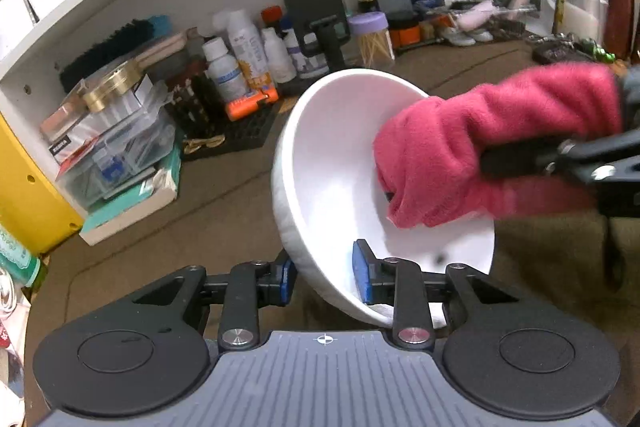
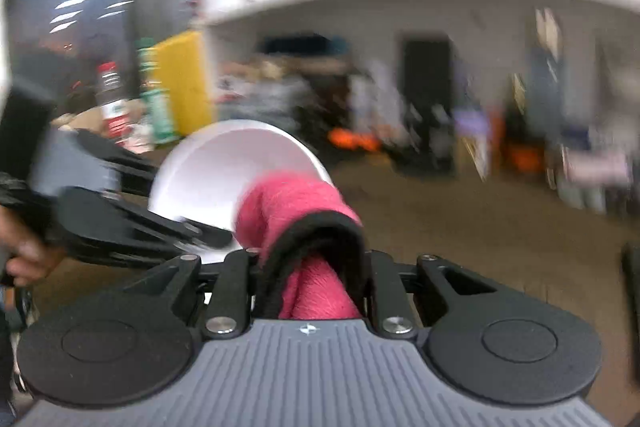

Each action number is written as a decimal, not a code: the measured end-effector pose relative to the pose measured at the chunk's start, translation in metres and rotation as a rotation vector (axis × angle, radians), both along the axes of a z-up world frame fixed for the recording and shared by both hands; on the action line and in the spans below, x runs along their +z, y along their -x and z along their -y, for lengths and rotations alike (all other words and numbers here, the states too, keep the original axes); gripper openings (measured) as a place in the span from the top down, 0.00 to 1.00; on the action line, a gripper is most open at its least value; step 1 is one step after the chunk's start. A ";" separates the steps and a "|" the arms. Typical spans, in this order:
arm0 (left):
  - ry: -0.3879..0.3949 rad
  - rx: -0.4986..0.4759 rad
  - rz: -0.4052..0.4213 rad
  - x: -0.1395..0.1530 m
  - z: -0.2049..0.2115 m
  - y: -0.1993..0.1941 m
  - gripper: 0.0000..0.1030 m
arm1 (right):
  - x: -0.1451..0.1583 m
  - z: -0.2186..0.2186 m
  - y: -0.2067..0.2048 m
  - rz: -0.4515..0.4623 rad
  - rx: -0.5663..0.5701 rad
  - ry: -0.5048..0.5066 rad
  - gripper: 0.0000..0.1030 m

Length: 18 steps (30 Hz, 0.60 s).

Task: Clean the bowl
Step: 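Hold the bowl with the left gripper while the right gripper scrubs the inner wall with the towel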

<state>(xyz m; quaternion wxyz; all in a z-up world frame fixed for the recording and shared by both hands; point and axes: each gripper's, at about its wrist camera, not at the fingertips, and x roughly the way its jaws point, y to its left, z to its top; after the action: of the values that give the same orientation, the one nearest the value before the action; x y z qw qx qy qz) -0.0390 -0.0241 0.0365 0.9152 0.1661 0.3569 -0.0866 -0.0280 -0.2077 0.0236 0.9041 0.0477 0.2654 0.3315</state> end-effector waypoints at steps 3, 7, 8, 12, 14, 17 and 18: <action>0.058 0.061 0.026 0.003 0.004 -0.003 0.48 | -0.006 0.003 -0.012 -0.073 -0.046 -0.048 0.79; 0.096 0.145 0.033 -0.007 0.016 -0.007 0.40 | -0.016 0.009 -0.015 -0.128 -0.066 -0.095 0.79; 0.109 0.174 0.024 -0.014 0.020 -0.008 0.34 | -0.019 0.012 -0.015 -0.141 -0.070 -0.108 0.79; 0.211 0.286 0.036 -0.031 0.017 -0.007 0.18 | -0.028 0.017 -0.014 -0.176 -0.085 -0.144 0.79; 0.273 0.322 0.053 -0.037 0.012 -0.005 0.19 | -0.029 0.020 -0.015 -0.189 -0.089 -0.165 0.78; 0.291 0.296 0.059 -0.035 0.006 -0.001 0.30 | -0.025 0.025 -0.011 -0.178 -0.101 -0.197 0.78; 0.289 0.284 0.055 -0.034 0.003 -0.001 0.32 | -0.024 0.027 -0.010 -0.170 -0.106 -0.204 0.78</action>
<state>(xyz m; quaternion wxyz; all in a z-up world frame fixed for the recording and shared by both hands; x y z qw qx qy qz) -0.0384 -0.0275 0.0024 0.9420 -0.0164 0.3353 -0.0025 -0.0184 -0.2350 -0.0005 0.8850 0.1813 0.3032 0.3034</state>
